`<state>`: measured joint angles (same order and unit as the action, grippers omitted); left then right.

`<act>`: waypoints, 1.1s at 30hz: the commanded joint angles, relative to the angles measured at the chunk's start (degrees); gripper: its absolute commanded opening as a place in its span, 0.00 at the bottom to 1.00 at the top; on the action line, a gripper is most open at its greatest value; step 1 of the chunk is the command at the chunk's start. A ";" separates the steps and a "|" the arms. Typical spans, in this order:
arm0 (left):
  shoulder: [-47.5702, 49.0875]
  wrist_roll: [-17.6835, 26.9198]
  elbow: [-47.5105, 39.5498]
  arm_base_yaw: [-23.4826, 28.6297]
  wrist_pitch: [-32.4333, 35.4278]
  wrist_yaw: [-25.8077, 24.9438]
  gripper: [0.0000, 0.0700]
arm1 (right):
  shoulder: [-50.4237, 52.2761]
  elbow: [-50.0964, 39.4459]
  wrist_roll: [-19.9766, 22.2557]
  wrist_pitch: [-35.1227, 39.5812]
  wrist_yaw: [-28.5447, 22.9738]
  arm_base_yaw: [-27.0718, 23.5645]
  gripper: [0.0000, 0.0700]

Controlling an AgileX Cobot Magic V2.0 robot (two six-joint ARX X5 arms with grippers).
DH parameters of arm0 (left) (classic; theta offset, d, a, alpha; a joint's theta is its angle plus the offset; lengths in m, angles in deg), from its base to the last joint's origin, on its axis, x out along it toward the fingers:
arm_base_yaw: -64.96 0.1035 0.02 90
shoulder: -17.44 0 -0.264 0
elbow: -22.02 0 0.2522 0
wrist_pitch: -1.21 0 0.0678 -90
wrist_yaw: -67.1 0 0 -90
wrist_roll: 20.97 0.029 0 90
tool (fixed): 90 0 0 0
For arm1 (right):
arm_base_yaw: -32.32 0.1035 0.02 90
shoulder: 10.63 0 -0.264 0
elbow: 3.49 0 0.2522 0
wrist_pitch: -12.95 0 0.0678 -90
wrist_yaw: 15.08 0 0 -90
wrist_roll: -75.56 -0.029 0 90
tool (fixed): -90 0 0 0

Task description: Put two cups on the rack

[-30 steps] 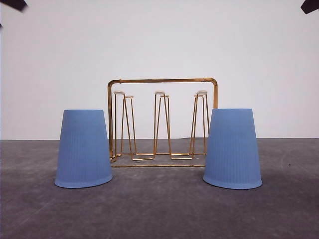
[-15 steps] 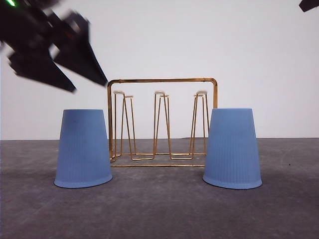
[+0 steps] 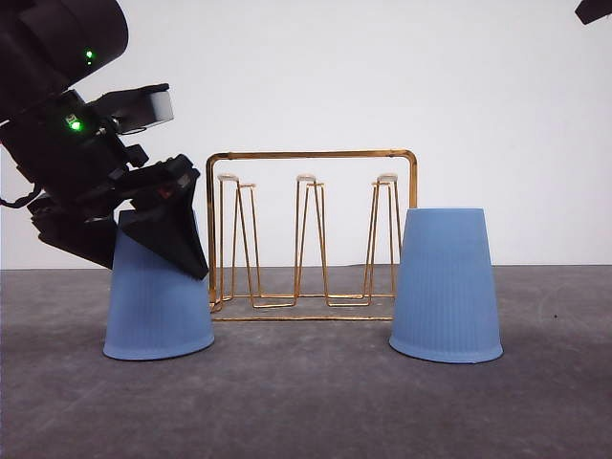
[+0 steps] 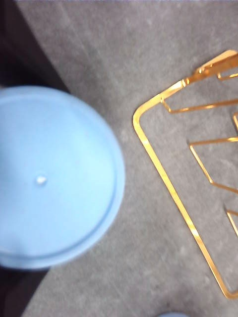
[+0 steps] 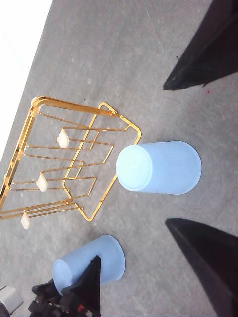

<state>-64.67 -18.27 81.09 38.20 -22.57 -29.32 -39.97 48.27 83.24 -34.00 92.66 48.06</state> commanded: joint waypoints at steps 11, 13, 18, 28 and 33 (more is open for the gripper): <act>0.77 -0.90 21.02 -0.31 -27.86 -0.19 0.48 | -0.17 0.48 -1.70 0.57 -0.22 0.24 0.75; 0.77 -0.96 25.76 -0.31 -30.54 -0.17 0.48 | -0.17 0.48 -1.68 0.57 -0.22 0.24 0.75; 0.76 -2.54 34.26 -0.31 -30.19 0.41 0.48 | -0.17 0.48 -1.68 0.57 -0.22 0.24 0.75; -2.56 -2.54 35.64 -0.31 -19.39 3.31 0.48 | -0.17 0.48 -1.68 0.57 -0.28 0.24 0.75; -8.41 -2.30 35.64 -0.31 -18.69 3.51 0.48 | -0.17 0.48 -1.68 0.57 -1.95 0.24 0.75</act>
<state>-71.50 -20.59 115.77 38.20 -41.87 -26.00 -39.97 48.27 82.15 -34.00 91.11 48.06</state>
